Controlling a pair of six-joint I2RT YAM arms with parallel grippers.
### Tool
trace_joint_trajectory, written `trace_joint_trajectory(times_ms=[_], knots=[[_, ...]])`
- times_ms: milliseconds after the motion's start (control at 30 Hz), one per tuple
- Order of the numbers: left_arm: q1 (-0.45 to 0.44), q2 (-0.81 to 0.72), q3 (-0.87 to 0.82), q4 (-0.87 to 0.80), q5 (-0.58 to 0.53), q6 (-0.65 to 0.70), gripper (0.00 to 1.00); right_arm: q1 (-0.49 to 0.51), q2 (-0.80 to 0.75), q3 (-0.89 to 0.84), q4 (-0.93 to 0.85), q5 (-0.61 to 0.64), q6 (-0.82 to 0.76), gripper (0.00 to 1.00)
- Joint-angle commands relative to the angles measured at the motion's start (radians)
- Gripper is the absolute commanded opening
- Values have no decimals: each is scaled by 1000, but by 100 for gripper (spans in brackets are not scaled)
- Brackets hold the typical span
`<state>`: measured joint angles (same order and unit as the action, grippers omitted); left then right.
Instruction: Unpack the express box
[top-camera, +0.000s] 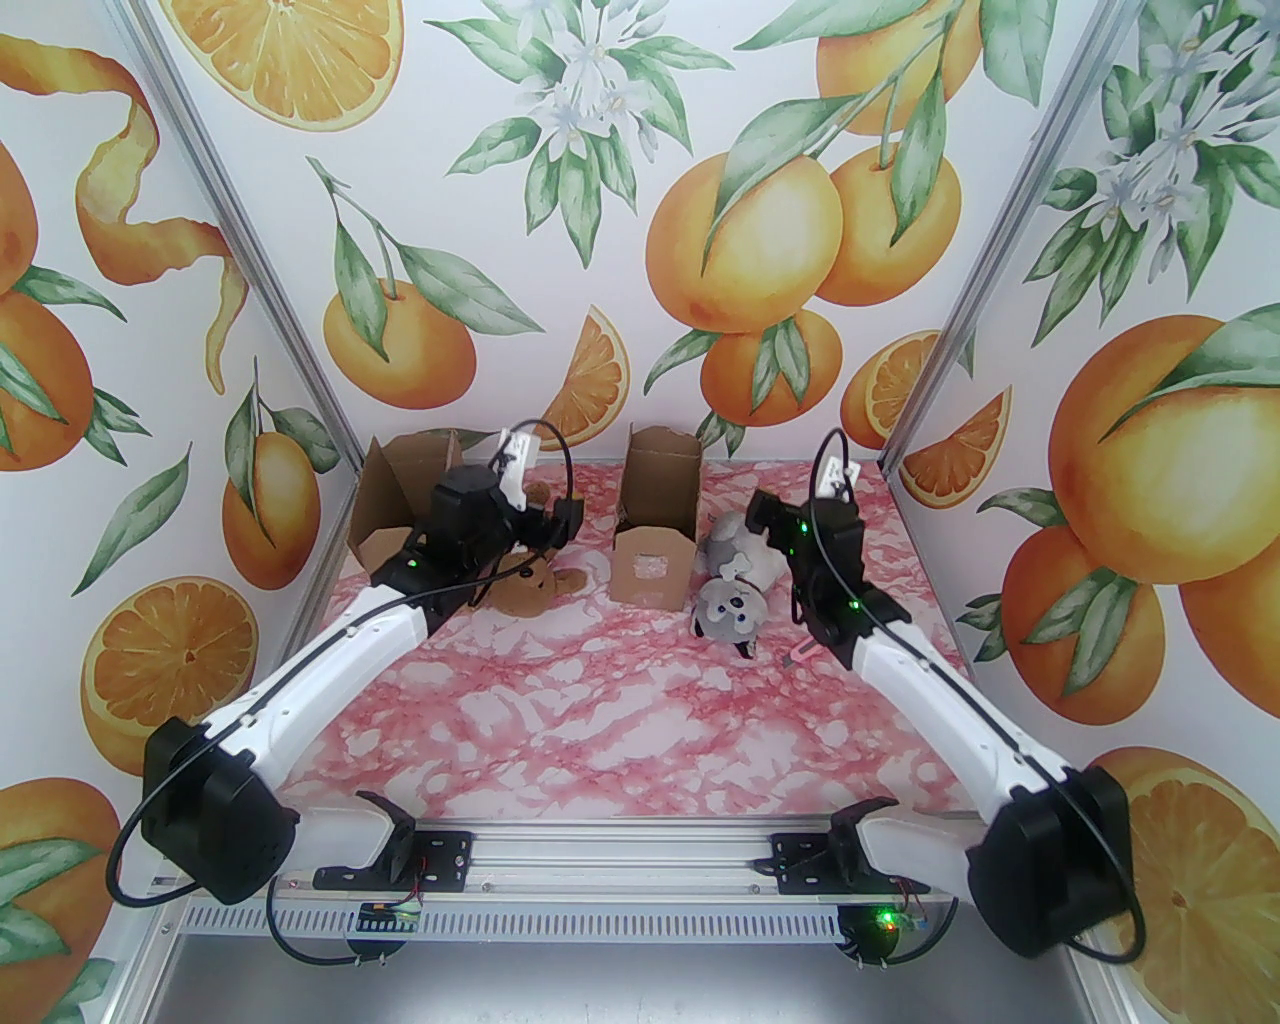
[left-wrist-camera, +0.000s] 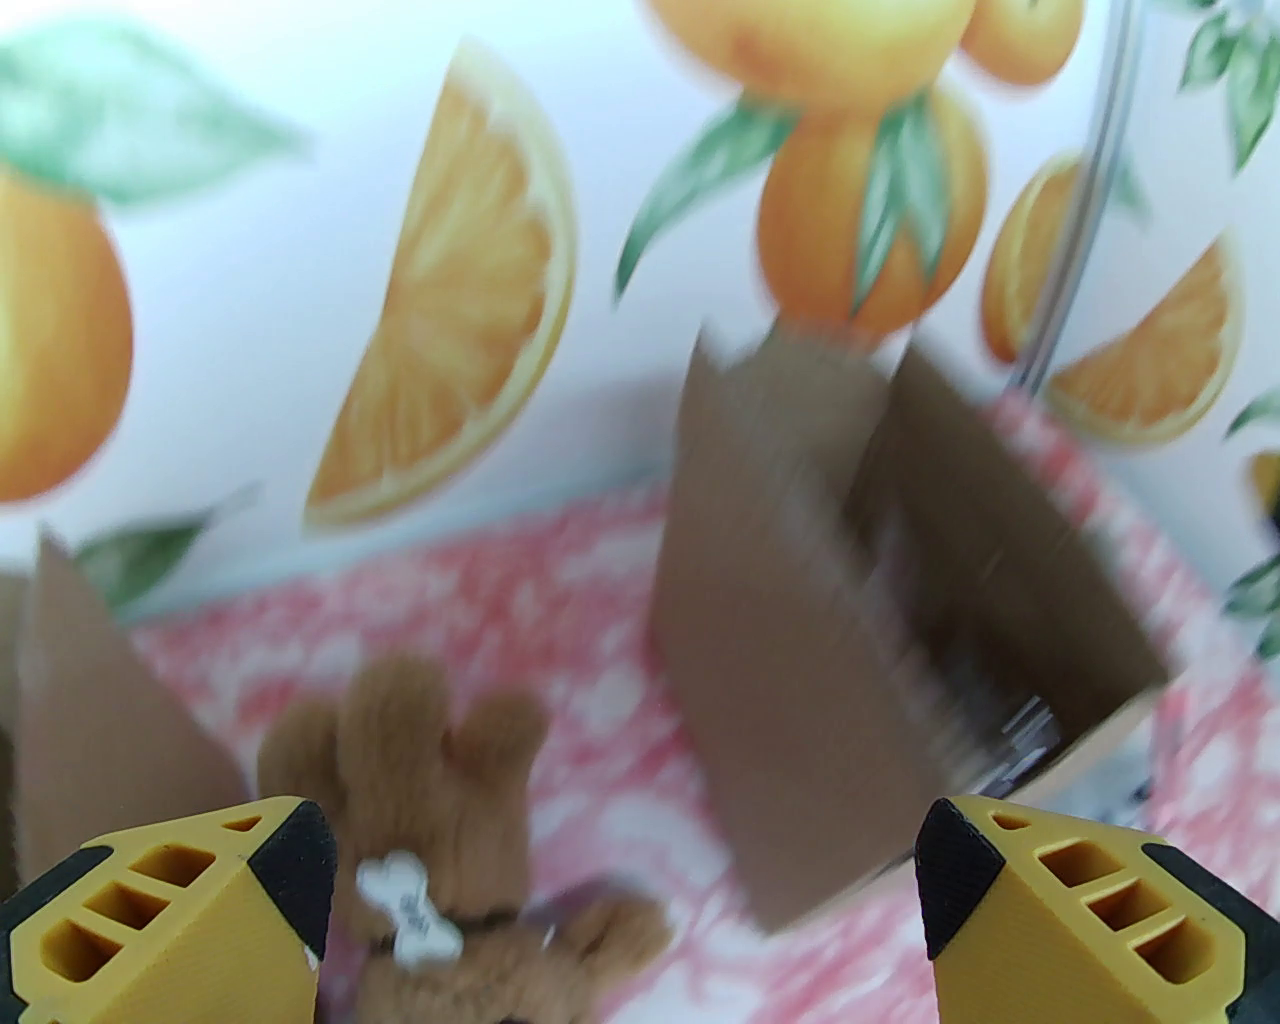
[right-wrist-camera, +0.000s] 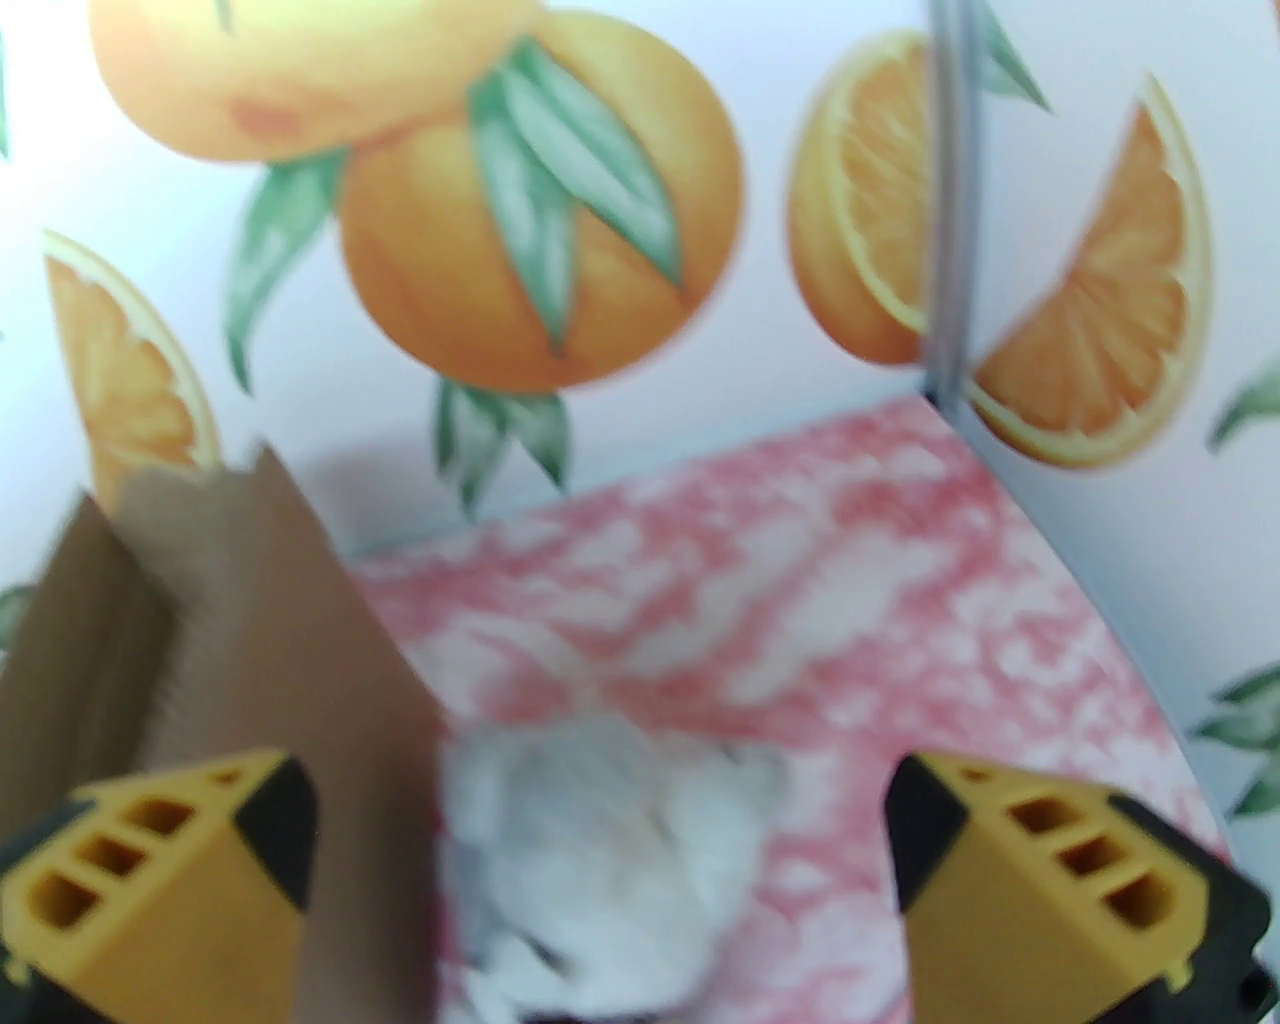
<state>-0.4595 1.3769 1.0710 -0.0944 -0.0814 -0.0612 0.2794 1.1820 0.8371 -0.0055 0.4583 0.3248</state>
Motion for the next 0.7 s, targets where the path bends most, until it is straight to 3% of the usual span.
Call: trace_joint_trajectory(times_ms=[0, 133, 267, 533, 567, 600, 667], knots=[[8, 1, -115, 118, -20, 25, 100, -9, -97, -113, -73, 151, -12, 100], [19, 19, -201, 218, -69, 32, 100, -33, -216, -236, -105, 232, -15, 100], [41, 83, -205, 248, -71, 59, 100, -69, -243, -373, 2, 273, -12, 100], [130, 143, -281, 384, -51, 145, 100, -75, -80, -529, 447, 145, -101, 100], [157, 138, -330, 453, -75, 157, 100, -78, -8, -523, 522, 130, -130, 100], [223, 111, -353, 459, -57, 180, 100, -79, 42, -563, 718, 107, -180, 100], [258, 105, -358, 455, -38, 206, 100, -96, 95, -572, 834, 81, -199, 100]])
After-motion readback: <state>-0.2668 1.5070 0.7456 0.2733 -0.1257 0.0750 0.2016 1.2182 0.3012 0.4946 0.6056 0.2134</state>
